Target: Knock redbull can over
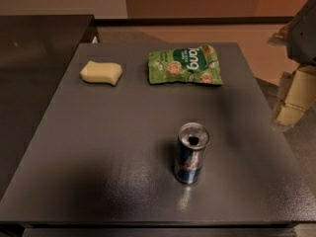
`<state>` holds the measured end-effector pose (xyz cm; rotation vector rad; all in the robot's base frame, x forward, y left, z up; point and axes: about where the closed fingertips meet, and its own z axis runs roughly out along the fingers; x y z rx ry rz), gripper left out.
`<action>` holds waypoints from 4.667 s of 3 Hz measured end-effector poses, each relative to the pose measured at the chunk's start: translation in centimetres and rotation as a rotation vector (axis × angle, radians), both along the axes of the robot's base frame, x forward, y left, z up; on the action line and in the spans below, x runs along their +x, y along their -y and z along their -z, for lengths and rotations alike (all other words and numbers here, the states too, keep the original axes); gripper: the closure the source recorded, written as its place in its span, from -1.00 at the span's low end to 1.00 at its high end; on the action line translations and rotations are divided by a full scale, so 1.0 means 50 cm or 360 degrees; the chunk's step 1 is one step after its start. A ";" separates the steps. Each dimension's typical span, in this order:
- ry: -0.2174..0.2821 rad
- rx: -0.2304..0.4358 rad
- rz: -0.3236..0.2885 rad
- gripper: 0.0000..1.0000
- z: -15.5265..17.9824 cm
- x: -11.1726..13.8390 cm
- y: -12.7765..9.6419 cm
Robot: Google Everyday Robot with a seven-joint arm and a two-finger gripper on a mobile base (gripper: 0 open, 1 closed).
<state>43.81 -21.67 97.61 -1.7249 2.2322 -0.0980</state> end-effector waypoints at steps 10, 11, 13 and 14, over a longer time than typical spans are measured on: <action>-0.0232 0.0947 -0.0698 0.30 0.130 -0.174 -0.322; -0.0228 0.0811 -0.0682 0.74 0.107 -0.171 -0.337; -0.0158 0.0303 -0.0693 1.00 0.089 -0.120 -0.368; -0.0160 0.0047 -0.0706 1.00 0.110 -0.101 -0.373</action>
Offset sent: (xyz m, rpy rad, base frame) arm -0.0085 0.0350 -0.0235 0.1514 0.0856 0.1409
